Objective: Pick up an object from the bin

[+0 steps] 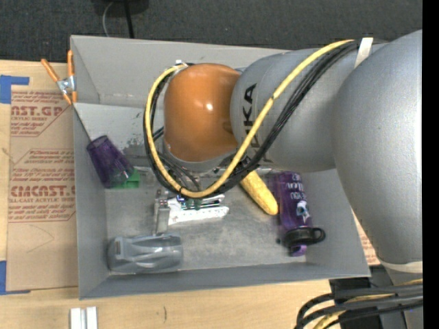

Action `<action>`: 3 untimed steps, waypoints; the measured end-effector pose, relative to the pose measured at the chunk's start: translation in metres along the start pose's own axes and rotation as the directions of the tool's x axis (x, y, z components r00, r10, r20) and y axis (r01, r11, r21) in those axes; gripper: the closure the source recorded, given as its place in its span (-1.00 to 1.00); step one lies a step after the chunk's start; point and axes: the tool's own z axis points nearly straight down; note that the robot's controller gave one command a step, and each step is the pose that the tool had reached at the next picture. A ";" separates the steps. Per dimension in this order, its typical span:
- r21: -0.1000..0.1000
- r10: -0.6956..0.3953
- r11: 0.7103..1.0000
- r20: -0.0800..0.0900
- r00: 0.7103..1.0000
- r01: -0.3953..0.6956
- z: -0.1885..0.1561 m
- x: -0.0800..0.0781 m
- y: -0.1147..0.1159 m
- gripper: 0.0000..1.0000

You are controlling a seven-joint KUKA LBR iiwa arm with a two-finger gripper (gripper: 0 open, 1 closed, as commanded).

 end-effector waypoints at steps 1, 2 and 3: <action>-0.001 0.002 1.000 0.007 1.000 -0.001 -0.004 -0.002 -0.001 -1.00; -0.004 0.030 1.000 0.006 1.000 -0.030 0.028 0.006 -0.036 -1.00; -0.002 0.040 0.999 0.006 0.999 -0.040 0.060 0.002 -0.059 -1.00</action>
Offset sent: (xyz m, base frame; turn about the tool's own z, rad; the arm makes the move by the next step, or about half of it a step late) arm -0.0105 -0.0568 -0.0456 0.0499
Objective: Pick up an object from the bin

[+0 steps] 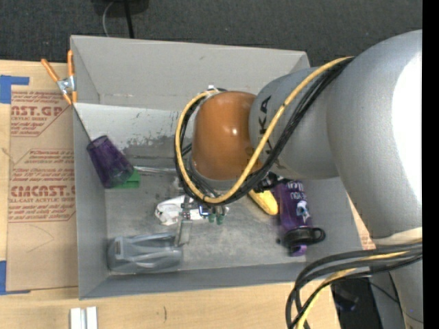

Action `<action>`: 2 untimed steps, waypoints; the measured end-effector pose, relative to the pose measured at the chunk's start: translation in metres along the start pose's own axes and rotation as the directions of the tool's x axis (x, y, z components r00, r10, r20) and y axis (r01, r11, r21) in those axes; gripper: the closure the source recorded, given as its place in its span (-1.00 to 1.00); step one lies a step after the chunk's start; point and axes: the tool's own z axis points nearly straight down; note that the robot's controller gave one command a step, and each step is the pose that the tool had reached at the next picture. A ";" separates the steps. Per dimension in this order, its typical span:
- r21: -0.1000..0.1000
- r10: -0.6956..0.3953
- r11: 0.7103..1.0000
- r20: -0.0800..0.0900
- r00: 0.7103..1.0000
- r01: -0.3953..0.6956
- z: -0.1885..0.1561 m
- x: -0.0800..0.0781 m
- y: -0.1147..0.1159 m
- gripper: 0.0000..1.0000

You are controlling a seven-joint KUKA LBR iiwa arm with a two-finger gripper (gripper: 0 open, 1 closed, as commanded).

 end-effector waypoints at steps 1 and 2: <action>-0.004 0.029 1.000 -0.002 1.000 -0.029 0.015 -0.006 -0.016 -1.00; -0.001 0.094 0.996 0.001 0.996 -0.094 0.037 -0.010 -0.031 1.00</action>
Offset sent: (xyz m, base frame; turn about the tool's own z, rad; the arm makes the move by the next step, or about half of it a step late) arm 0.0091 -0.0314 -0.0368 0.0944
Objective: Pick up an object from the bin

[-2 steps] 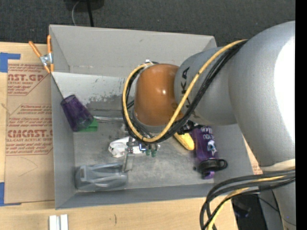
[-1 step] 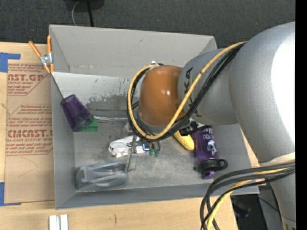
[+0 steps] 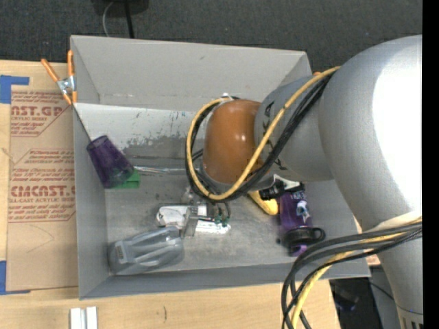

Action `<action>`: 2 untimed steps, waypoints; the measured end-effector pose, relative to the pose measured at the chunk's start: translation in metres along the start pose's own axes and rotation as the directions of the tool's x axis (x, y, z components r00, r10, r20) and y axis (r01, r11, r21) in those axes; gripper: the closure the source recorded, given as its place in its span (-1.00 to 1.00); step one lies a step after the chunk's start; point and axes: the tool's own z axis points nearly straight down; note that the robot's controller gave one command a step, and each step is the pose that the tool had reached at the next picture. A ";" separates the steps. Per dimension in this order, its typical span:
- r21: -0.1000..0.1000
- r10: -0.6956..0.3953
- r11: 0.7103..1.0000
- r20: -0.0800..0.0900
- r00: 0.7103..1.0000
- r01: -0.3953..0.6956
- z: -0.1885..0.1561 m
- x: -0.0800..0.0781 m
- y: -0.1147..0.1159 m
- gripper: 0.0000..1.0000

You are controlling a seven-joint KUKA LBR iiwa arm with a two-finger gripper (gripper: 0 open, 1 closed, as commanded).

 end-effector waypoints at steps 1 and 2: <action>0.000 0.000 1.000 0.000 1.000 0.000 0.000 0.000 0.000 1.00; 0.003 -0.010 1.000 -0.012 1.000 0.010 -0.031 0.005 0.001 1.00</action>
Offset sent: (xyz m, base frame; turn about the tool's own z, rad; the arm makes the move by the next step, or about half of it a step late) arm -0.0052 0.0082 0.1362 -0.0415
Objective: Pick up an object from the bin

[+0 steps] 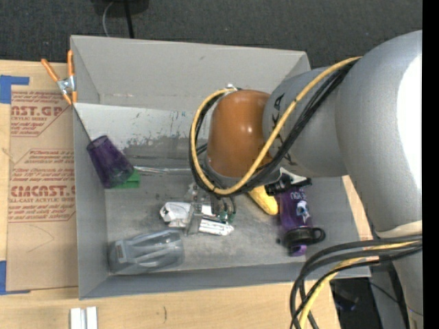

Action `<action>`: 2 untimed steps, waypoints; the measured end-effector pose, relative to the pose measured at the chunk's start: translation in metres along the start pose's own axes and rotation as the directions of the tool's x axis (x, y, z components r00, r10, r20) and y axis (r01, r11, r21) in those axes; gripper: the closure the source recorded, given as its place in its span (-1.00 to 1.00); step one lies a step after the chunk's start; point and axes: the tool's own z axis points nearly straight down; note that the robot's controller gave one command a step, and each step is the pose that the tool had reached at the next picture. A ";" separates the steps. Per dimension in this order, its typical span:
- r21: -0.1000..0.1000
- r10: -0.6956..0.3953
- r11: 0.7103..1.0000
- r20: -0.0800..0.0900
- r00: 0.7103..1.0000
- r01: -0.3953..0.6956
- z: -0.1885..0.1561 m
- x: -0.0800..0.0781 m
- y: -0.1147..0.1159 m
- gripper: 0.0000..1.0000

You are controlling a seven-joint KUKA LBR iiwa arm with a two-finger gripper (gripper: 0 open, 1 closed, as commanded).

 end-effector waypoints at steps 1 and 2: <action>-0.006 -0.011 1.000 0.022 1.000 0.011 -0.027 -0.008 -0.002 1.00; 0.001 -0.013 1.000 -0.006 1.000 0.013 -0.041 -0.008 0.005 1.00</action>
Offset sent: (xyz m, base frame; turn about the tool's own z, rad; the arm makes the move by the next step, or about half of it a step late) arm 0.0176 0.0136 0.0903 -0.0142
